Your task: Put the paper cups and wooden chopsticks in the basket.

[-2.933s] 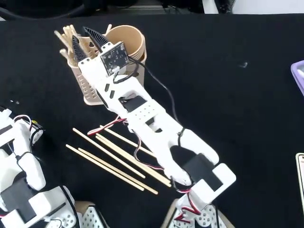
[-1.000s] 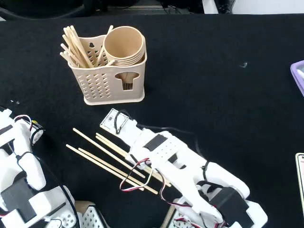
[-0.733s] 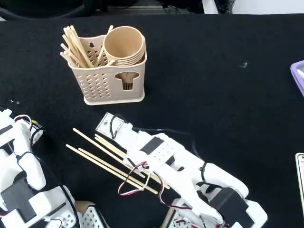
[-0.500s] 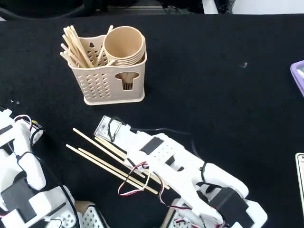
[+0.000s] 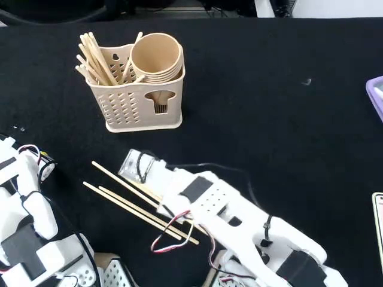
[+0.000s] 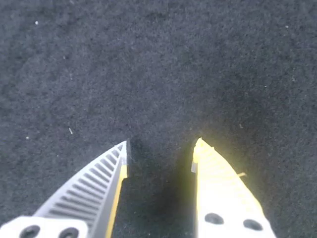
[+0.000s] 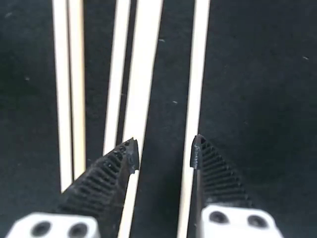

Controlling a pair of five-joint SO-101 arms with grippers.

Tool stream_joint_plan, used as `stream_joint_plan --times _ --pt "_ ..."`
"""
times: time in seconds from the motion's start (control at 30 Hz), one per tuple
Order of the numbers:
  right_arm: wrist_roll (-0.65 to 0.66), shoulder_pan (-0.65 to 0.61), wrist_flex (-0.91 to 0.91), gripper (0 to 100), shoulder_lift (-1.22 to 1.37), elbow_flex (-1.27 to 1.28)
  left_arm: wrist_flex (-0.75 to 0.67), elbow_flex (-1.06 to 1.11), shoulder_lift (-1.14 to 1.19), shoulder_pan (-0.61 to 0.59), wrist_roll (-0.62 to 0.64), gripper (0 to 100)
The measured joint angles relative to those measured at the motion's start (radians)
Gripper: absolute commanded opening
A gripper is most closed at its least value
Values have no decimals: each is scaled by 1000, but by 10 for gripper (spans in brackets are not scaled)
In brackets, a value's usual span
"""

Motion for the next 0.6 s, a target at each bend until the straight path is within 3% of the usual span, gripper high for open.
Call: stream_joint_plan --times 0.43,0.6 --pt "-2 5 -9 179 296 -138 0 0 0 0 0 220" --pt "3 89 -9 118 302 -163 0 0 0 0 0 220"
